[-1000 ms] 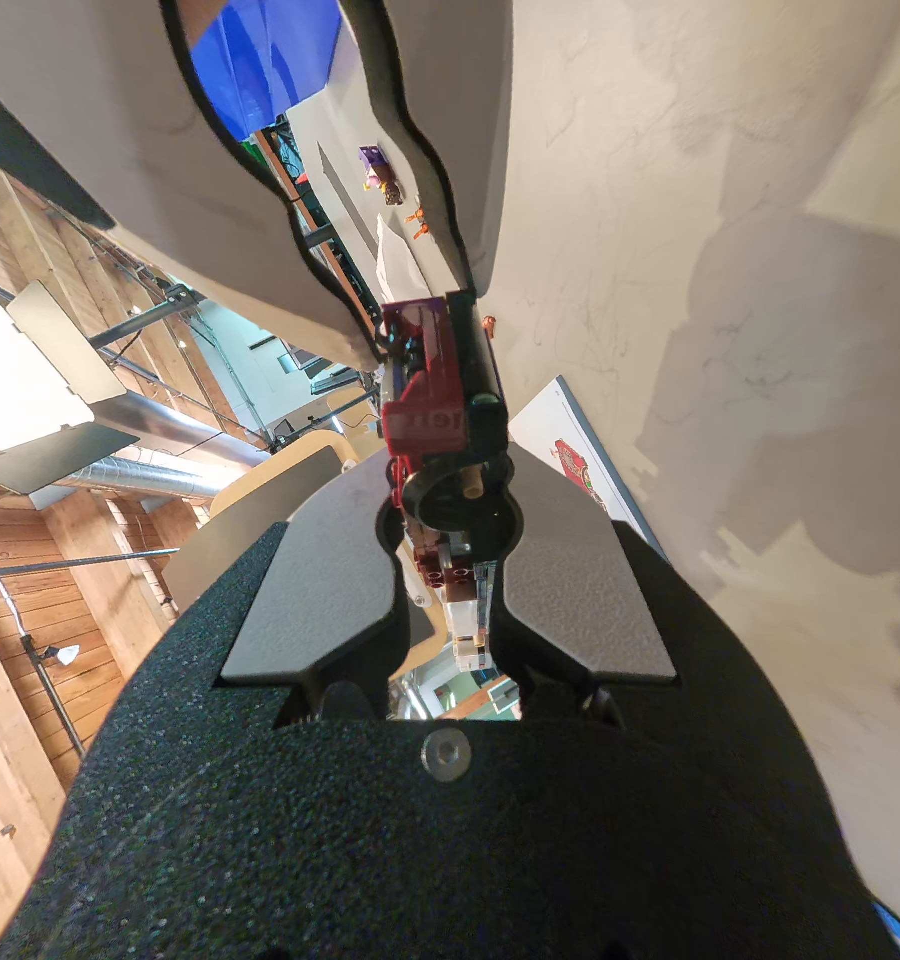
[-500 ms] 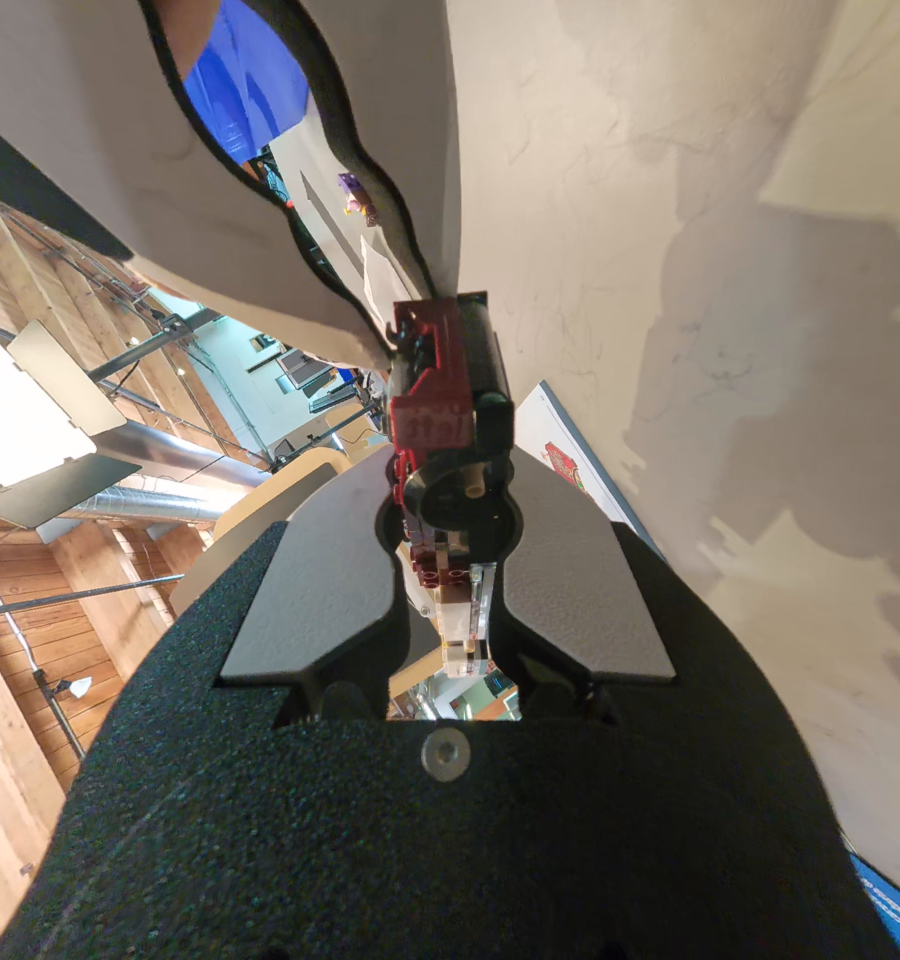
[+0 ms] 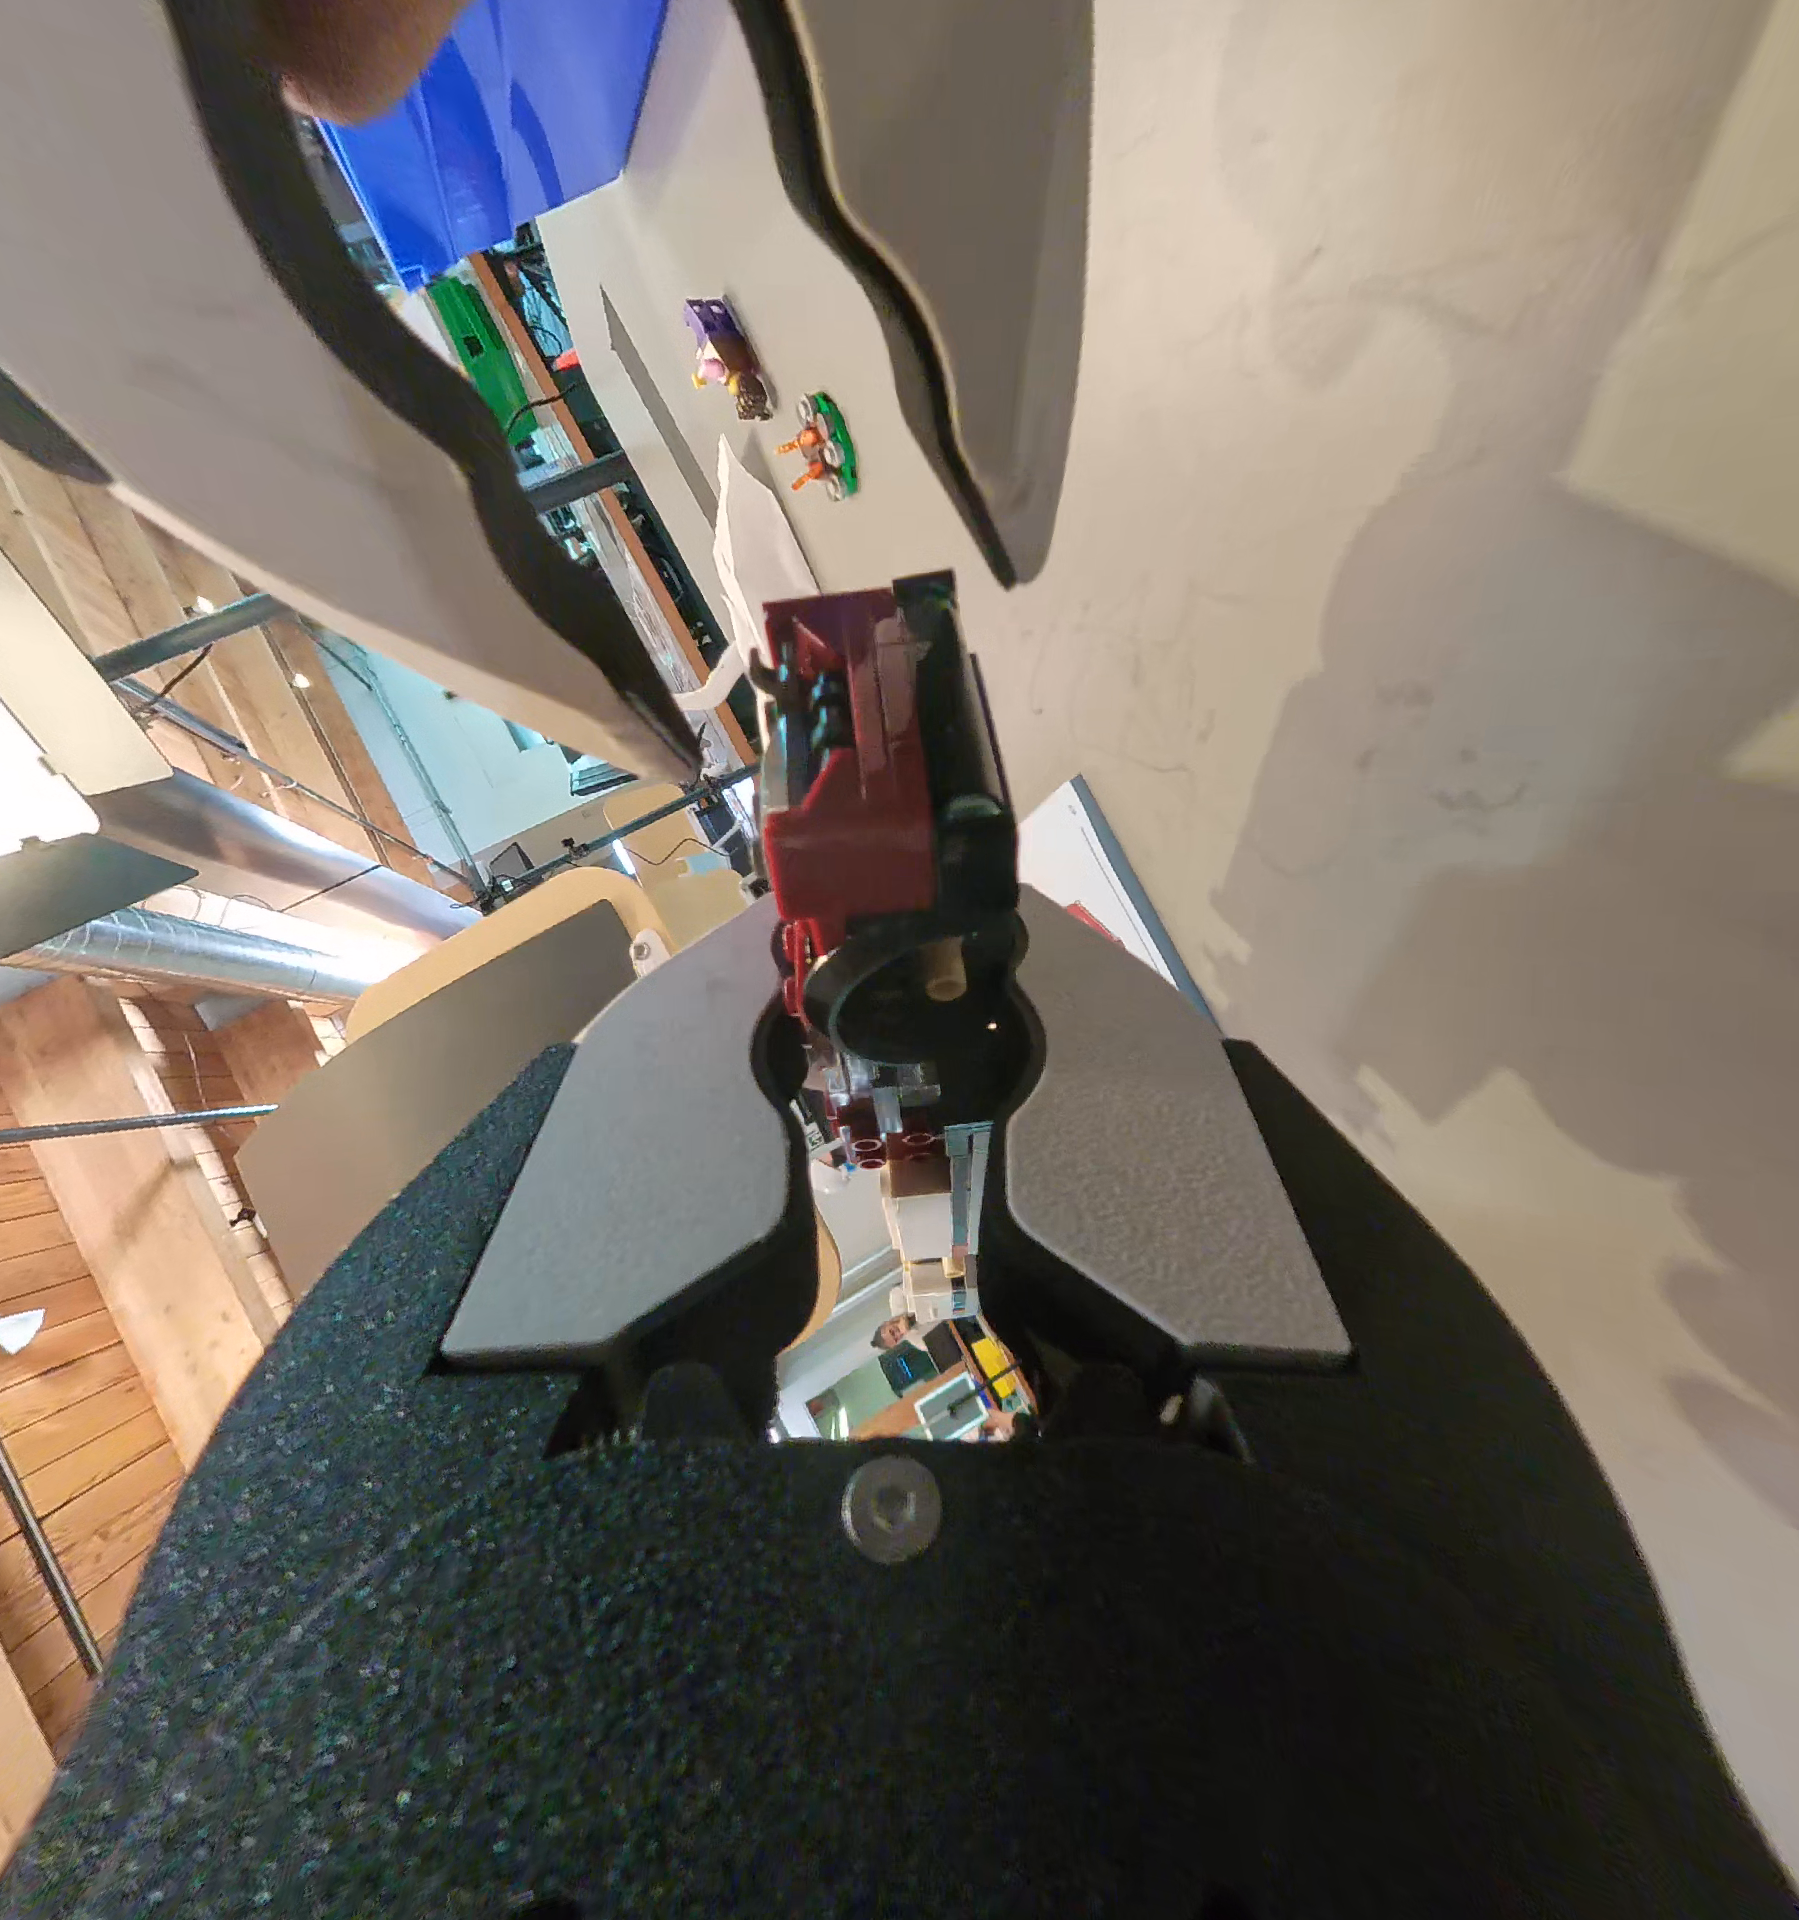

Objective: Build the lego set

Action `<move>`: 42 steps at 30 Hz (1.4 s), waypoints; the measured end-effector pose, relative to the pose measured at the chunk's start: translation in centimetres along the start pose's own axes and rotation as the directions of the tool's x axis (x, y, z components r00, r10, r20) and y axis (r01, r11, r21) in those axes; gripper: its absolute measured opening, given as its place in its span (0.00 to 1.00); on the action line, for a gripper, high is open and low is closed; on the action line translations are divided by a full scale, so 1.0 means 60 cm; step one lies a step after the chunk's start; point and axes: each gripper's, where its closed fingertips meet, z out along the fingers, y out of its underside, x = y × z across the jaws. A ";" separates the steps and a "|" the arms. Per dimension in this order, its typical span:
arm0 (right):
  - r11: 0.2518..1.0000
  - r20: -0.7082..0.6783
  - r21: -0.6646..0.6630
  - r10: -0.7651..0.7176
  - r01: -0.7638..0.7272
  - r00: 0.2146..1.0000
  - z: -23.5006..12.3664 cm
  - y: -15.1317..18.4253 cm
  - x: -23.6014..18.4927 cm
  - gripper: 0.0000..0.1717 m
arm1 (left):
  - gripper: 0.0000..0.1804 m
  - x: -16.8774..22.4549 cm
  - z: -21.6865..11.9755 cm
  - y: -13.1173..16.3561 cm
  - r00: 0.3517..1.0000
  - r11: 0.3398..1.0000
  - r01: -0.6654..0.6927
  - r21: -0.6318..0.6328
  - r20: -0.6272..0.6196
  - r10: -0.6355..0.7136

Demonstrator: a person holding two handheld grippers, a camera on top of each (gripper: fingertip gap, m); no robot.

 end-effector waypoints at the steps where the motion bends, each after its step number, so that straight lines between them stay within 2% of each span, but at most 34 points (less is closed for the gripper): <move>1: 1.000 -0.005 0.001 0.009 -0.009 1.000 0.001 -0.001 0.001 0.25 | 0.18 -0.003 -0.001 -0.003 1.000 1.000 0.004 0.007 0.010 -0.004; 5: 1.000 -0.035 0.018 0.012 -0.011 0.999 0.000 -0.004 0.007 0.20 | 0.18 -0.017 -0.009 -0.015 0.999 0.999 0.014 0.045 0.049 -0.017; 12: 1.000 -0.061 0.018 -0.023 0.024 0.998 -0.004 -0.006 0.015 0.19 | 0.18 -0.033 -0.011 -0.018 0.995 0.999 0.009 0.052 0.103 -0.015; 17: 0.999 -0.045 -0.050 -0.015 0.012 0.999 0.008 0.013 0.010 0.20 | 0.18 -0.028 0.010 -0.015 0.991 0.998 0.048 0.040 0.122 -0.053; 20: 0.996 -0.047 -0.092 0.019 -0.023 0.999 0.000 0.030 0.017 0.26 | 0.18 -0.028 0.021 -0.009 0.982 0.996 0.084 0.028 0.170 -0.087; 24: 0.985 -0.027 -0.110 0.133 -0.135 0.991 -0.033 0.040 0.015 0.27 | 0.18 -0.024 0.023 0.014 0.961 0.992 0.118 -0.036 0.255 -0.105; 27: 0.938 0.130 -0.097 0.344 -0.333 0.930 -0.062 0.023 -0.034 0.24 | 0.18 -0.025 0.011 0.022 0.940 0.989 0.138 -0.047 0.321 -0.116; 31: 0.821 0.380 -0.127 0.559 -0.557 0.737 -0.101 -0.015 -0.107 0.19 | 0.18 -0.017 0.001 0.010 0.928 0.987 0.158 0.007 0.339 -0.151; 34: 0.794 0.468 -0.193 0.590 -0.576 0.658 -0.113 -0.025 -0.139 0.17 | 0.18 -0.008 0.005 0.000 0.933 0.990 0.135 0.032 0.332 -0.138; 37: 0.807 0.537 -0.243 0.574 -0.538 0.619 -0.114 -0.028 -0.163 0.17 | 0.18 -0.004 0.007 -0.005 0.934 0.991 0.128 0.049 0.330 -0.137; 39: 0.817 0.558 -0.255 0.561 -0.518 0.611 -0.107 -0.027 -0.168 0.18 | 0.18 -0.001 0.007 -0.006 0.936 0.990 0.129 0.057 0.323 -0.141; 42: 0.829 0.535 -0.270 0.552 -0.489 0.640 -0.086 -0.014 -0.159 0.18 | 0.18 -0.001 0.007 -0.004 0.934 0.989 0.134 0.058 0.327 -0.146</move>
